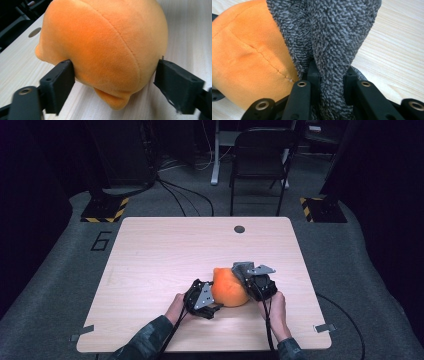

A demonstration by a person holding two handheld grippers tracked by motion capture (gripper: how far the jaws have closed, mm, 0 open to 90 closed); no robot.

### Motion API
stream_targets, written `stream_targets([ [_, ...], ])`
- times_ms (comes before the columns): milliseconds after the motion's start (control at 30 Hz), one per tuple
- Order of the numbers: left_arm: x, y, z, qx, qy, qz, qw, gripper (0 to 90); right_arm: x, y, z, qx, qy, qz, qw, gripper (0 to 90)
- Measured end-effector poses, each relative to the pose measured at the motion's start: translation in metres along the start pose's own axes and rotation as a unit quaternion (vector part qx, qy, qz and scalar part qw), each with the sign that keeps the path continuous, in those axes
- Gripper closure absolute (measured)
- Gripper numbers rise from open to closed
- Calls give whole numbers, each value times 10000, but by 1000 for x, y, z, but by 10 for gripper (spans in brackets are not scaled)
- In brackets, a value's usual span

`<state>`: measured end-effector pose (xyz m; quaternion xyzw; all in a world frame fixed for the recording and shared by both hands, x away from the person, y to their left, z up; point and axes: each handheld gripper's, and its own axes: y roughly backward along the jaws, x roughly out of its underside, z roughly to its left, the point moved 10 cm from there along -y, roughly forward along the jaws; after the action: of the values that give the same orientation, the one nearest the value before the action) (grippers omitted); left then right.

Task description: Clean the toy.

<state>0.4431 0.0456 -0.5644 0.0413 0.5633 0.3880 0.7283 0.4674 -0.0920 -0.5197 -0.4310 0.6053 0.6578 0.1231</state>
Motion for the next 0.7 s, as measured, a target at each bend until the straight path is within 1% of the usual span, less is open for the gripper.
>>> stream_targets([
  [67,1,-1,-1,-28,-45,13,10000,257,0,0,0,-9,17,-6,10000,748],
  [100,1,-1,-1,-29,-71,3,10000,268,0,0,0,-19,6,-3,10000,748],
  [133,2,-1,-1,-50,-106,24,9999,316,1,0,1,-27,17,39,10000,747],
  [200,2,-1,-1,-51,-109,1,9999,347,0,0,1,-24,13,20,10000,748],
  [233,2,-1,-2,-51,-120,3,9999,374,1,0,1,-32,1,38,10000,748],
  [267,3,-1,-2,-65,-136,30,9999,388,0,-1,1,-39,24,1,10000,747],
  [333,3,-2,-3,-95,-157,-3,9998,459,1,-1,0,-39,19,26,10000,748],
  [367,2,-2,-4,-35,-200,-44,9998,496,1,-1,1,-62,1,25,10000,747],
  [433,3,-2,-3,-26,-165,-59,9998,572,1,0,0,-61,-24,14,10000,746],
  [467,3,-2,-3,-46,-138,-53,9999,572,1,0,0,-61,-24,14,10000,746],
  [500,2,-1,-3,-40,-127,-69,9999,600,0,2,-2,-127,-49,-92,9999,744],
  [533,2,-1,-3,-40,-127,-69,9999,614,0,2,-2,-127,-49,-92,9999,744],
  [567,2,-1,-3,-59,-116,-63,9999,624,-2,7,-10,-136,-145,-247,9995,744],
  [600,2,-1,-3,-59,-116,-63,9999,626,-2,7,-10,-136,-145,-247,9995,744],
  [633,3,-1,-2,-48,-122,-50,9999,628,-2,15,-26,-2,-257,-280,9993,743],
  [667,3,-1,-2,-55,-99,-55,9999,630,0,18,-33,69,-341,-283,9990,743],
  [700,3,-1,-2,-32,-86,-51,9999,632,3,21,-44,166,-443,-273,9985,743],
])
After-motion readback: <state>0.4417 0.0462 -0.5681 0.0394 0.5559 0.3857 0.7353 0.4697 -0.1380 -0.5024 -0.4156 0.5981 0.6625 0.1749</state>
